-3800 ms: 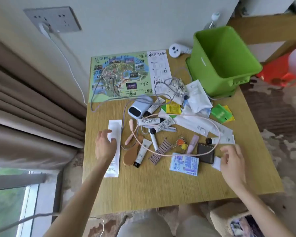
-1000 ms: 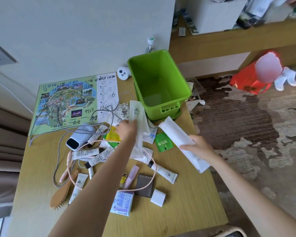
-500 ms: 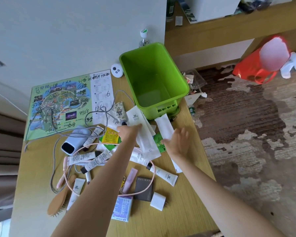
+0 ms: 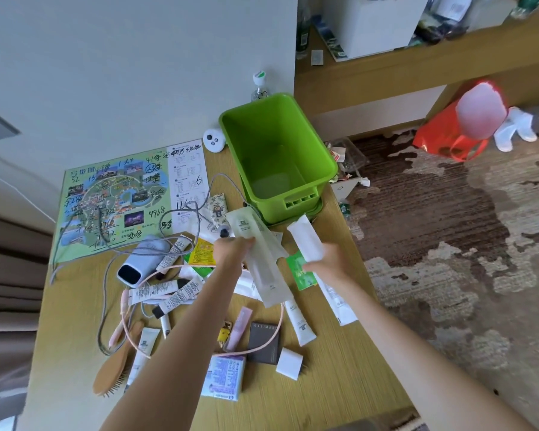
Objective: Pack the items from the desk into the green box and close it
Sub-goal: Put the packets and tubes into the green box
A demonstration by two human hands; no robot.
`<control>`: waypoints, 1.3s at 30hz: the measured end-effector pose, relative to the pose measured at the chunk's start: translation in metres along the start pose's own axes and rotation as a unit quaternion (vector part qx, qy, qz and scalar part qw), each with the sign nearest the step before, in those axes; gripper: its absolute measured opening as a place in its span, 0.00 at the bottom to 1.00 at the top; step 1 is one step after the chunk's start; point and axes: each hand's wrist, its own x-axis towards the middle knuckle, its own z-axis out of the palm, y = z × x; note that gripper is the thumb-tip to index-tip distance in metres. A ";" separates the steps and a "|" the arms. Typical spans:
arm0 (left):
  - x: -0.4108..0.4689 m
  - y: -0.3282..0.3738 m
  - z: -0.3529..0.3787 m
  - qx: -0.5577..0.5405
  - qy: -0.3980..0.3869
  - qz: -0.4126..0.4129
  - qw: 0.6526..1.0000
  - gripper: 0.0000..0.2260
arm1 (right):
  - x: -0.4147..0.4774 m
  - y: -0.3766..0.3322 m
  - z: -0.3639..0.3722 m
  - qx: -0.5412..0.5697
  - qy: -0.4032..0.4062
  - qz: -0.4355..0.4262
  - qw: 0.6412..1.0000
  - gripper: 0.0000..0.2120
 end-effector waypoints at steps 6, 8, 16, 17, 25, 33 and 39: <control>-0.023 0.001 -0.032 -0.012 -0.033 0.069 0.997 0.09 | -0.030 -0.010 -0.033 0.019 -0.009 -0.080 0.997 0.15; -0.031 0.003 -0.047 -0.012 -0.053 0.087 0.995 0.07 | -0.041 -0.022 -0.039 0.044 -0.033 -0.108 0.993 0.16; -0.065 0.036 -0.103 -0.025 -0.050 0.150 0.987 0.04 | -0.061 -0.111 -0.060 0.089 -0.014 -0.240 0.967 0.18; -0.066 0.045 -0.108 -0.038 -0.051 0.158 0.985 0.03 | -0.058 -0.124 -0.064 0.096 -0.009 -0.249 0.964 0.19; -0.054 0.131 -0.116 -0.157 -0.095 0.188 0.965 0.15 | 0.006 -0.211 -0.088 0.134 0.059 -0.252 0.957 0.17; -0.001 0.181 -0.084 -0.180 -0.061 0.184 0.965 0.07 | 0.106 -0.240 -0.072 0.034 0.068 -0.166 0.983 0.22; 0.034 0.183 -0.054 -0.150 -0.029 0.176 0.973 0.15 | 0.144 -0.207 -0.038 -0.024 -0.030 -0.069 0.997 0.24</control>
